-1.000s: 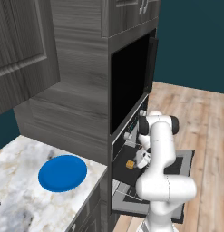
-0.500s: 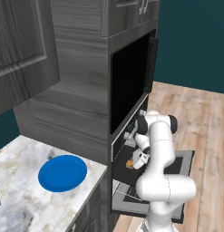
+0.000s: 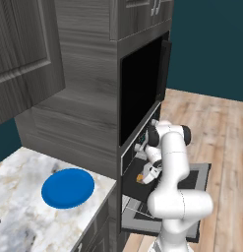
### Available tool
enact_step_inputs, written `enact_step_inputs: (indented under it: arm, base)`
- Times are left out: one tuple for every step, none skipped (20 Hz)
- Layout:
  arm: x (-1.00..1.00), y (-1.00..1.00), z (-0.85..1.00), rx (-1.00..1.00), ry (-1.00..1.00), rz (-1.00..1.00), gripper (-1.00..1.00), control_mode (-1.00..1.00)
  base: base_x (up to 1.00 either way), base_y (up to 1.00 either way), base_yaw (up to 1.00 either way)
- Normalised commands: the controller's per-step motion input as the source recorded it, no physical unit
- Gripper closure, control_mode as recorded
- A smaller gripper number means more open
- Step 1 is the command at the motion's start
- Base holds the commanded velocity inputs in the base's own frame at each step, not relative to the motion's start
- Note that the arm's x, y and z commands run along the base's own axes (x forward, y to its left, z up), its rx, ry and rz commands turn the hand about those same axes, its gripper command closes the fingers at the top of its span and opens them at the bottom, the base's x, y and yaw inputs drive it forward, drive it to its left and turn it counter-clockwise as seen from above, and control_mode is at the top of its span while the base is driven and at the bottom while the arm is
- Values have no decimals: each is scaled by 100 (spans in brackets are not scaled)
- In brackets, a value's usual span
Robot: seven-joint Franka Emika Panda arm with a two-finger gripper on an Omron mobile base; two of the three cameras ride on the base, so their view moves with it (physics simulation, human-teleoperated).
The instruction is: Take the baked cake out of the oven and place it on the plate for cooling. Then close the oven door.
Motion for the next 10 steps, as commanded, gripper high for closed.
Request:
enact_step_inputs:
  arm:
    - [14,0,-17,0,0,-5,-100,-100]
    - [11,0,-17,0,0,-5,-100,-100]
    - [11,0,-21,0,0,-5,-100,-100]
    - [6,0,-23,0,0,-5,-100,-100]
    - [4,0,-28,0,0,-4,-100,-100]
    - [1,0,-32,0,0,-4,-100,-100]
    - [0,0,-33,0,0,-4,-100,-100]
    - [0,0,-35,0,0,-4,-100,-100]
    - [0,0,-37,0,0,-3,-100,-100]
    - [0,0,-38,0,0,-3,-100,-100]
  base:
    - [0,0,0]
    - [0,0,0]
    - [0,0,0]
    - [0,0,0]
    - [0,0,0]
    - [0,0,0]
    - [0,0,0]
    - [0,0,0]
    - [0,0,0]
    - [0,0,0]
